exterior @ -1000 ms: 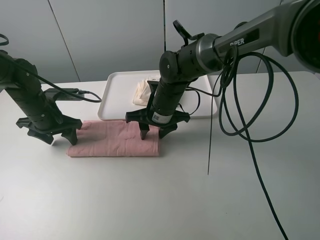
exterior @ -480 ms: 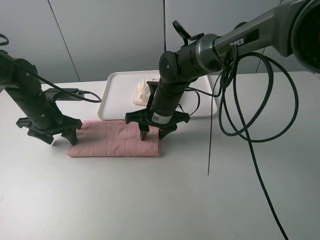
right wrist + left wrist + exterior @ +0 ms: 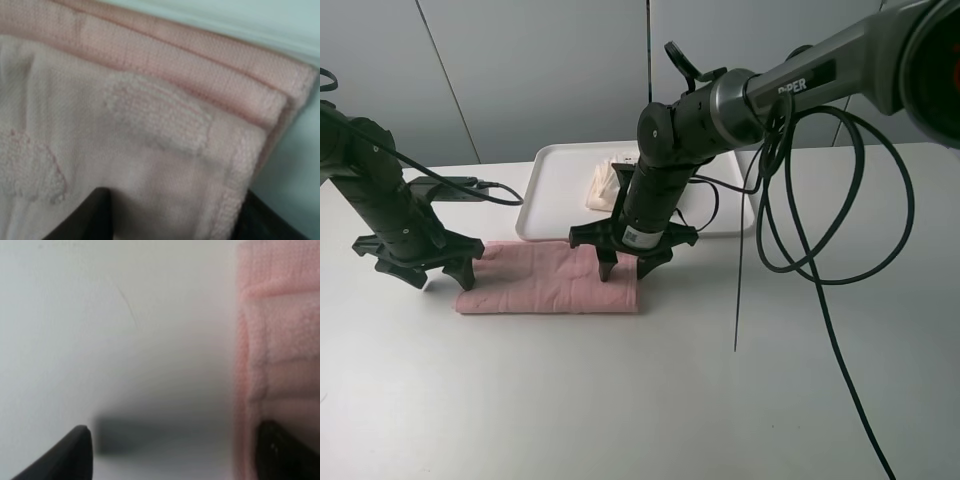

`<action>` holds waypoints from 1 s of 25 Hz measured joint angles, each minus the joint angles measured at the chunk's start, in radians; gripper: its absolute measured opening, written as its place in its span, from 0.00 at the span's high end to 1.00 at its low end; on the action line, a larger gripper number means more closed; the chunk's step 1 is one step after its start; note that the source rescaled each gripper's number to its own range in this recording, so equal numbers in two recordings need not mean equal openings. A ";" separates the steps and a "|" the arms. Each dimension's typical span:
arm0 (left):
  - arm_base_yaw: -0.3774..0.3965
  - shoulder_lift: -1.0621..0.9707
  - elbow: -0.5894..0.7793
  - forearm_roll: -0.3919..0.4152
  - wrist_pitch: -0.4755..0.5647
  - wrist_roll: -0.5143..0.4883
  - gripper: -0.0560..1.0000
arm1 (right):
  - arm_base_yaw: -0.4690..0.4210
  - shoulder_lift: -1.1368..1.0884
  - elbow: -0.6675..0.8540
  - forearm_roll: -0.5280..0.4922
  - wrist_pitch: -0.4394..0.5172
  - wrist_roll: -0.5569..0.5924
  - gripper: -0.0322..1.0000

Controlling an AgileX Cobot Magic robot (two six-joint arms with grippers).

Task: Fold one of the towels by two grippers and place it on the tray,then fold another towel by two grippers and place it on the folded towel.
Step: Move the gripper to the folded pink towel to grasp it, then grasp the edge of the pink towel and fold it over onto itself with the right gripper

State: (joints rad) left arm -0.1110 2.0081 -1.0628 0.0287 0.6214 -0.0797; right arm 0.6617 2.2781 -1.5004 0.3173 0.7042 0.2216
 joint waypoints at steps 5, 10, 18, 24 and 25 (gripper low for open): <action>0.000 0.000 0.000 0.003 0.000 0.008 0.14 | 0.000 0.007 0.000 0.009 -0.002 -0.009 0.60; 0.000 0.000 0.000 0.003 0.000 0.010 0.14 | 0.000 0.012 0.000 0.020 -0.009 -0.040 0.94; 0.000 0.000 0.000 0.003 0.000 0.012 0.14 | 0.000 0.013 0.000 0.056 -0.013 -0.084 0.94; 0.000 0.000 0.000 0.003 0.000 0.012 0.14 | 0.000 0.002 0.003 0.111 -0.008 -0.137 0.94; 0.000 0.000 0.000 0.003 0.000 0.012 0.14 | 0.000 -0.002 0.006 0.117 -0.007 -0.144 0.94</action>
State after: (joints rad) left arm -0.1110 2.0081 -1.0628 0.0312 0.6214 -0.0679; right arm 0.6617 2.2757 -1.4947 0.4344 0.6971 0.0779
